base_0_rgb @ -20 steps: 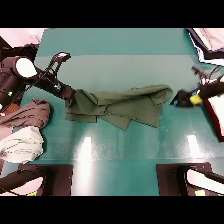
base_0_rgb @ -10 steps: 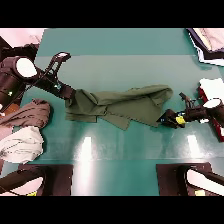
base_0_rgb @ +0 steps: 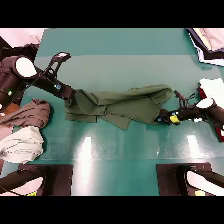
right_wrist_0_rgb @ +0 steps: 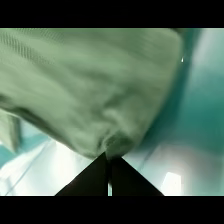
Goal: Fold the shirts.
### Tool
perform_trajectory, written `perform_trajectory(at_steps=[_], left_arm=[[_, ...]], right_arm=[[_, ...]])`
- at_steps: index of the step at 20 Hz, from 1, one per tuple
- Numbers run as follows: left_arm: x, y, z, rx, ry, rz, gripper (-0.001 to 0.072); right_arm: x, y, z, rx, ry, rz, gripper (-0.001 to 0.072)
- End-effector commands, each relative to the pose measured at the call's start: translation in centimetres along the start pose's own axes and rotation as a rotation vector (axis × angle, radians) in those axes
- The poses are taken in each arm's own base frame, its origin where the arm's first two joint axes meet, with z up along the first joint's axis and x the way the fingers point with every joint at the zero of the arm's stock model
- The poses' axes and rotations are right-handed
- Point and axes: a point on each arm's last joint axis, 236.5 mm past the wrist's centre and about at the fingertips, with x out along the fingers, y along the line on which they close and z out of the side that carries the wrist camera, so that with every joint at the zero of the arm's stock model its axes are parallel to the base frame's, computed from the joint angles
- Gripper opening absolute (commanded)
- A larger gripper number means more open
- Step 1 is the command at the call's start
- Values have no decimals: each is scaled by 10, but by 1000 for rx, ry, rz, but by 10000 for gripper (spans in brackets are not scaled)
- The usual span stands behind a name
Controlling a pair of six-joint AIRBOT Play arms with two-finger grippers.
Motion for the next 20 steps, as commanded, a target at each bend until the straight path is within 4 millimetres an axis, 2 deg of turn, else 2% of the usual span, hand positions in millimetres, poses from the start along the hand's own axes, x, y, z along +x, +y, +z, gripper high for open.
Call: perform_trajectory(at_steps=[1,2,4,6,8,10,11,13,16,18,20], left_arm=[[-36,1,24,21,-65,32,24],[-62,-4,42,37,-122,37,24],[-125,-15,77,80,-270,53,24],[-199,-30,104,126,-443,74,24],[-277,-47,116,171,-624,96,24],[-343,-64,112,200,-816,108,24],[-371,-71,106,209,-897,115,24],[-423,-84,83,226,-1044,127,24],[-487,-103,44,229,-1223,123,24],[-515,-114,21,230,-1305,101,24],[-524,-125,8,247,-1328,68,23]], right_arm=[[-56,49,44,-148,-200,32,15],[-89,74,61,-217,-297,46,15],[-174,136,87,-375,-530,72,14],[-263,196,95,-509,-766,103,14],[-345,241,83,-611,-964,118,14],[-412,267,62,-676,-1118,106,14],[-439,275,50,-700,-1177,88,14],[-477,283,24,-733,-1262,32,14],[-513,277,-6,-706,-1351,-81,14],[-531,271,-19,-676,-1409,-171,14],[-543,264,-23,-627,-1441,-227,13]])
